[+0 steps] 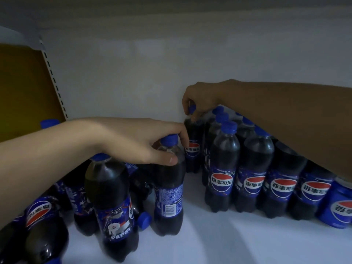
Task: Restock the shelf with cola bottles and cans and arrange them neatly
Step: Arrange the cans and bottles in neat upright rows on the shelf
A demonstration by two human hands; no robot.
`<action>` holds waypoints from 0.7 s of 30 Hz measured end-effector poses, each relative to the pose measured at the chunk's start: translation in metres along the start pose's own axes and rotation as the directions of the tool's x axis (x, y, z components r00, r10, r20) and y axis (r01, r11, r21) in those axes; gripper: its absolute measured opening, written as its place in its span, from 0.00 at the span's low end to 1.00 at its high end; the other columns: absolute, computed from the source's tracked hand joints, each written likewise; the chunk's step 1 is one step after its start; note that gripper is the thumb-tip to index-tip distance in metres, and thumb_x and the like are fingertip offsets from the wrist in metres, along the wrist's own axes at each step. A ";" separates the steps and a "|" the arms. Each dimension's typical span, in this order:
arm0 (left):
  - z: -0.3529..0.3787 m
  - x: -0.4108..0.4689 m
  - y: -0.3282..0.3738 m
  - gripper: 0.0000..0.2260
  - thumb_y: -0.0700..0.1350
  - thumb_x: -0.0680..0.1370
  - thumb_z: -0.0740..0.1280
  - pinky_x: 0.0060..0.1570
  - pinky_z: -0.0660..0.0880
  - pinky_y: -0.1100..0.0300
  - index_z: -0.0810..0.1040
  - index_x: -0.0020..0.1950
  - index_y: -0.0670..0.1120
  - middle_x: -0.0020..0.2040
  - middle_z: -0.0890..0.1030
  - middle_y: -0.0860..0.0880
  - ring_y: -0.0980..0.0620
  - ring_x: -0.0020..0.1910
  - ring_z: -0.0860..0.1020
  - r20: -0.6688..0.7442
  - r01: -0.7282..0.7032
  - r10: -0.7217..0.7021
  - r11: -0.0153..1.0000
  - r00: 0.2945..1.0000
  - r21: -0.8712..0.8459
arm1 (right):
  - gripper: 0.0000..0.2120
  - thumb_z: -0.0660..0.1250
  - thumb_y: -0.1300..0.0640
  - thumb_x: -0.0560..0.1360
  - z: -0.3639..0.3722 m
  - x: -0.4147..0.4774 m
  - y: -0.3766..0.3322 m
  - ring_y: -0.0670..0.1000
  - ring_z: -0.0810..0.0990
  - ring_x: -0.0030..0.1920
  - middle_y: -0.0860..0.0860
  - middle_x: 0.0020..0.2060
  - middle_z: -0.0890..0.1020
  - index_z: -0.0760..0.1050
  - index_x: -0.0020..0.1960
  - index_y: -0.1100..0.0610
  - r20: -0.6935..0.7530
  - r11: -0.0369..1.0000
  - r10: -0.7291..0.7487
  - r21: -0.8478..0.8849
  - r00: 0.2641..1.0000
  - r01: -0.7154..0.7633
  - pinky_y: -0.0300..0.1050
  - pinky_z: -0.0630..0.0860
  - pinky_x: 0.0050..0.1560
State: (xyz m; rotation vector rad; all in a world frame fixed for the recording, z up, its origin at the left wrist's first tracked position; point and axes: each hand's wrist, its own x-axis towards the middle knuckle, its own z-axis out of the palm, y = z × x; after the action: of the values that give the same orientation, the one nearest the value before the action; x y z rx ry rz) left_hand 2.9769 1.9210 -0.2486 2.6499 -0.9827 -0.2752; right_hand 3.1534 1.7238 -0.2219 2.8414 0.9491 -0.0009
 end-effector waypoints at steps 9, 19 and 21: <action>-0.014 0.008 0.013 0.14 0.64 0.79 0.61 0.40 0.73 0.58 0.73 0.52 0.55 0.40 0.79 0.54 0.59 0.37 0.76 -0.042 0.133 -0.128 0.891 0.991 0.433 | 0.14 0.66 0.49 0.79 -0.001 -0.086 -0.059 0.54 0.72 0.56 0.54 0.57 0.71 0.74 0.62 0.54 -0.587 0.998 0.028 0.056 0.809 0.006 0.54 0.75 0.53; 0.022 0.048 0.042 0.18 0.62 0.79 0.63 0.38 0.71 0.55 0.71 0.39 0.50 0.42 0.77 0.46 0.47 0.38 0.76 -0.415 0.546 -0.418 0.797 0.808 0.259 | 0.13 0.71 0.59 0.72 0.106 -0.181 -0.127 0.44 0.76 0.39 0.46 0.43 0.77 0.73 0.54 0.53 -0.687 0.806 0.263 0.542 0.677 0.237 0.33 0.71 0.45; 0.032 0.046 0.041 0.21 0.65 0.79 0.61 0.42 0.71 0.55 0.72 0.45 0.47 0.47 0.79 0.43 0.44 0.42 0.77 -0.464 0.601 -0.492 0.791 0.737 0.115 | 0.12 0.71 0.61 0.72 0.126 -0.184 -0.128 0.45 0.78 0.36 0.46 0.43 0.76 0.72 0.53 0.53 -0.636 0.743 0.312 0.626 0.706 0.235 0.32 0.71 0.41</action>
State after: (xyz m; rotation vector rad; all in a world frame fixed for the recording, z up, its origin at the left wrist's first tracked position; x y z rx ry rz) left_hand 2.9781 1.8541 -0.2684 2.9991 -0.0709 0.3170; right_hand 2.9352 1.6971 -0.3558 3.6177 1.1882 1.0799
